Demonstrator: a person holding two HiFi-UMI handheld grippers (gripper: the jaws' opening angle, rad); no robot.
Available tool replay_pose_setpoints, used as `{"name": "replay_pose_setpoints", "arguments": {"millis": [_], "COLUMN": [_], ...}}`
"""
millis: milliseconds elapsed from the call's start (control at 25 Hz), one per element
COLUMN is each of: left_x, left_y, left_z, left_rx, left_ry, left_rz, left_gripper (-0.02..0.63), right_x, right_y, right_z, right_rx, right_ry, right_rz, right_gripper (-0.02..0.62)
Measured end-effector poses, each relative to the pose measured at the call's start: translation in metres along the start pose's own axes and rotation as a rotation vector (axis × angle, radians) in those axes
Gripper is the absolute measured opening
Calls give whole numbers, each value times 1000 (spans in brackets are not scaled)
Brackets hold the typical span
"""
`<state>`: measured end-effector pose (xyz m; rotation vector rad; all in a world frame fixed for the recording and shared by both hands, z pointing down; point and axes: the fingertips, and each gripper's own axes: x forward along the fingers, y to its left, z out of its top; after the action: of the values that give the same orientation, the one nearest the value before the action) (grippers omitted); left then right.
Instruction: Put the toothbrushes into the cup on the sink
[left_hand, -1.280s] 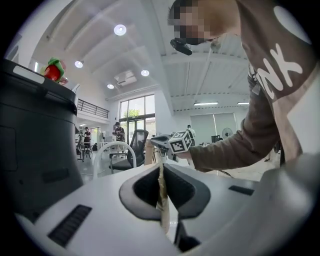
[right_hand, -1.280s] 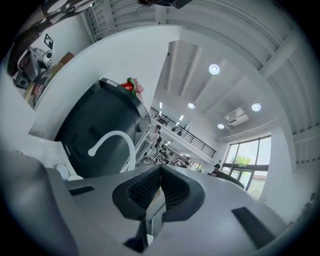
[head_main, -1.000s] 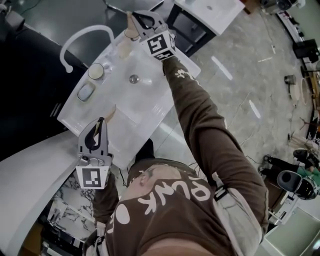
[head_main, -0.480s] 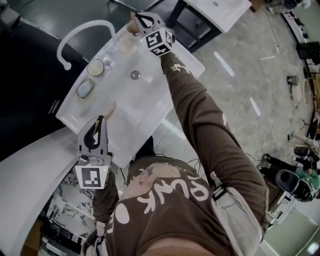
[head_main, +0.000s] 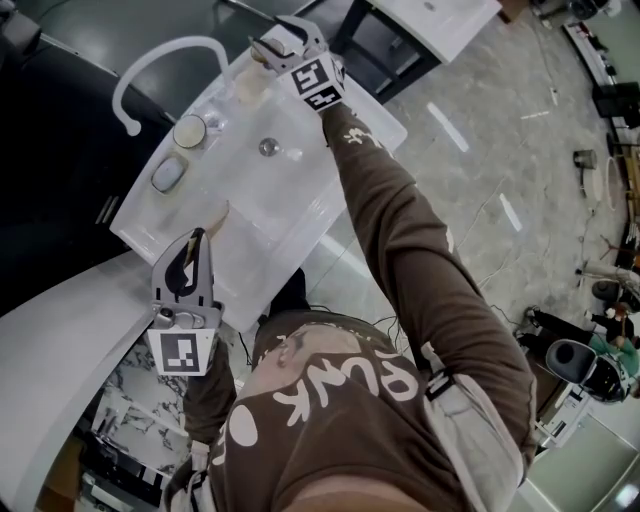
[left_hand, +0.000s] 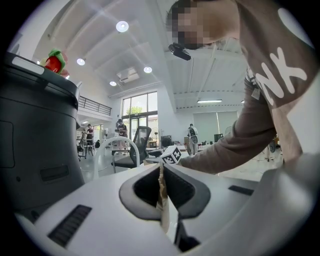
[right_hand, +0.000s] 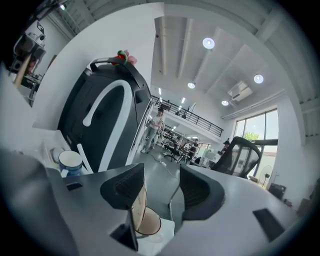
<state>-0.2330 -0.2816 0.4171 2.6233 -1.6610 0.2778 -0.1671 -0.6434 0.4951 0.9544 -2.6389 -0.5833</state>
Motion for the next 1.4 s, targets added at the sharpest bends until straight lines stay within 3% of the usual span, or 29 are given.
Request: {"name": "replay_pose_setpoints", "arguments": {"millis": [200,400,600,760,880,1040,1400], "left_x": [0,4,24,54,82,116,158], "left_y": [0,15,47,80,100,119,140], "left_z": [10,45,67,62,35,-1,-63], "left_rx": [25,121,273,323,291,168,154], "left_ry": [-9,-58,-71,-88,-79,-71,6], "left_rz": [-3,-8,-6,-1,5,14,24], "left_gripper": [5,6,5,5,5,5,6], "right_x": [-30,-74,-107,-129,-149,-179,-199], "right_y": [7,17,36,52,63,70,75], "right_z": [55,103,125,138,144,162,139], "right_rx": [-24,-53,-79,-90,-47,167,128], "right_ry": [-138,-240,-277,-278,-272,-396,-297], "right_rz": [8,7,29,50,46,-16,-29], "right_gripper": [272,284,285,285,284,281,278]}}
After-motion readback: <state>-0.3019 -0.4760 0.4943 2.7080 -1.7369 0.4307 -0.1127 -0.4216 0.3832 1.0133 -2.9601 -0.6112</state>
